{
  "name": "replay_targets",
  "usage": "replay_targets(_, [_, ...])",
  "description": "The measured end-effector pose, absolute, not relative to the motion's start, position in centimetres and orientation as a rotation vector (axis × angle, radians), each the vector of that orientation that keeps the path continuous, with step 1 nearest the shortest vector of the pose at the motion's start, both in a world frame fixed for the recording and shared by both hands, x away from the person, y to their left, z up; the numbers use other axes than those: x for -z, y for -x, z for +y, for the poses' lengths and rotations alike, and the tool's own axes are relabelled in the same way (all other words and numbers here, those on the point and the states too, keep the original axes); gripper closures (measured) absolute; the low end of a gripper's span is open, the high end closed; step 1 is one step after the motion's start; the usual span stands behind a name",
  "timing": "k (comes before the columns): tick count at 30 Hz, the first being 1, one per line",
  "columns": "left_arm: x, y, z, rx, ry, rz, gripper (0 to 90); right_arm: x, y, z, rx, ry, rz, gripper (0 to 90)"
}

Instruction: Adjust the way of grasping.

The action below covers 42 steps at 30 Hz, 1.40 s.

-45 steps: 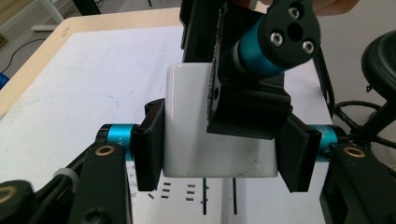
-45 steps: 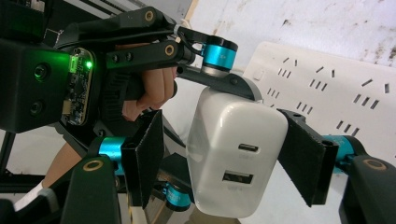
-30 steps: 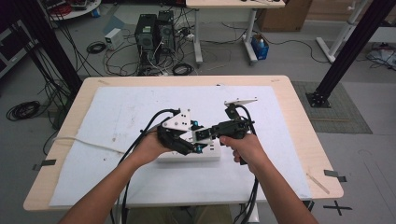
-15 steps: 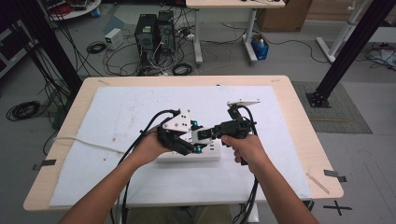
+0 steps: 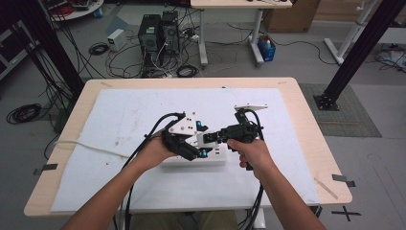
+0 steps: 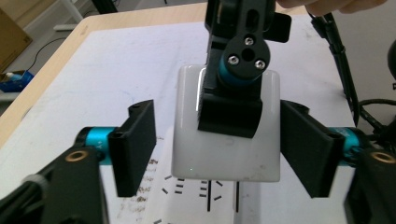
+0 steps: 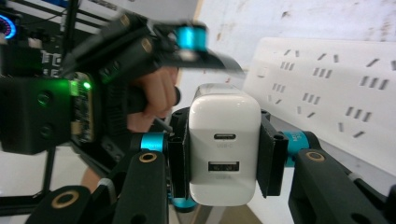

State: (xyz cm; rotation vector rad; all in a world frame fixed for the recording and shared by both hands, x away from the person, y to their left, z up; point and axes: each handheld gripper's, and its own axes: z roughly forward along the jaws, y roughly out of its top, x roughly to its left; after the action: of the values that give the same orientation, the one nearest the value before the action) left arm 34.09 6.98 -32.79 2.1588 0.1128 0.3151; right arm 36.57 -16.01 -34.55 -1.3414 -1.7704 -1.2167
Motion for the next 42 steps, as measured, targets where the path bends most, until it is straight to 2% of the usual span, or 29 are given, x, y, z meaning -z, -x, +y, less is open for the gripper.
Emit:
replay_targets(3, [32.9, -34.3, 7.2, -0.308, -2.174, 0.142, 22.2, 34.5, -36.6, -16.3, 1.242, 1.354, -1.784, 62.6])
replay_targets(10, [32.9, -34.7, 8.0, -0.272, -2.175, 0.201, 21.9, 34.5, -36.9, -17.1, 1.272, 1.353, -1.794, 62.5])
replay_targets(13, [32.9, -34.9, 8.7, -0.238, -2.175, 0.259, 17.2, 34.4, -37.0, -17.4, 1.301, 1.350, -1.831, 62.5])
replay_targets(18, [32.7, -35.3, 10.4, -0.200, -2.197, 0.342, 17.2, 33.7, -36.9, -17.9, 1.276, 1.376, -2.016, 62.5])
replay_targets(26, [32.4, -35.6, 13.1, -0.173, -2.328, 0.465, 17.2, 32.3, -36.8, -18.5, 1.236, 1.397, -2.183, 62.5])
replay_targets(42, [31.5, -36.1, 18.4, -0.192, -2.543, 0.616, 17.2, 28.4, -36.8, -20.3, 1.033, 1.425, -2.529, 62.4])
